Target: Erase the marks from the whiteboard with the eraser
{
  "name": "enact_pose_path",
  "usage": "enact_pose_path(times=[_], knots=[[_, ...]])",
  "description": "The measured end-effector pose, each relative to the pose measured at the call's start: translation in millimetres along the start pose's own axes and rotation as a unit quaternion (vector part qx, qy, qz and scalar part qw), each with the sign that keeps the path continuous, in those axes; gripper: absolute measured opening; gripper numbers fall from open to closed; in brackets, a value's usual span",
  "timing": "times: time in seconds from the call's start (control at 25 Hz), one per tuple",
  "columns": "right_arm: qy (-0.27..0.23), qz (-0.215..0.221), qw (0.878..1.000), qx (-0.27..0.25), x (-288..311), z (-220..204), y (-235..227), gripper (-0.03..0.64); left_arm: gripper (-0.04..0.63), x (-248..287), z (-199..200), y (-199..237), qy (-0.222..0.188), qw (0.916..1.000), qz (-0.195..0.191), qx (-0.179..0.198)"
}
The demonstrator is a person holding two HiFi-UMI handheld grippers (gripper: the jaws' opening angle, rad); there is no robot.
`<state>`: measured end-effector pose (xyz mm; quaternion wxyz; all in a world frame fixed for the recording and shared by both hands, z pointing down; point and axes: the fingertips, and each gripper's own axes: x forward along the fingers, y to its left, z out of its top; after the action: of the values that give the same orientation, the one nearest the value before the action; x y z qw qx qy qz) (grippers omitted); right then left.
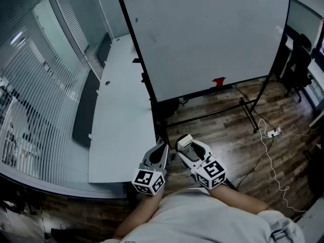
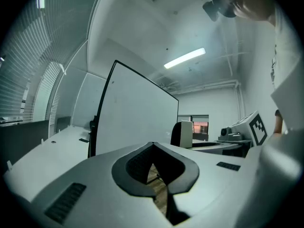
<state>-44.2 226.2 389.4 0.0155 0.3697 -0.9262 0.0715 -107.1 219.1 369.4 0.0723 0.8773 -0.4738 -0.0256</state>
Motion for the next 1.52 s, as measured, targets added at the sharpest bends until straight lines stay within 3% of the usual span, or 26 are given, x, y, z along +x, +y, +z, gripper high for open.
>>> enact_pose_path(times=[0.4, 0.76, 1.2, 1.52], knots=[[0.006, 0.004, 1.000, 0.002, 1.5, -4.1, -5.5, 0.245, 0.006, 9.8, -3.9, 0.6, 0.001, 1.0000, -0.001, -0.006], [0.005, 0.009, 1.000, 0.006, 3.1, -0.9, -45.8, 0.245, 0.006, 48.8, -5.9, -3.5, 0.004, 0.9999, 0.007, -0.007], [0.007, 0.023, 1.000, -0.002, 18.8, 22.6, -159.5, 0.245, 0.006, 157.1, -5.1, -1.8, 0.002, 0.9993, 0.034, -0.019], [0.015, 0.033, 0.999, -0.001, 9.8, 27.0, -231.2, 0.245, 0.006, 228.5, -12.0, -26.8, 0.002, 0.9991, 0.036, -0.023]])
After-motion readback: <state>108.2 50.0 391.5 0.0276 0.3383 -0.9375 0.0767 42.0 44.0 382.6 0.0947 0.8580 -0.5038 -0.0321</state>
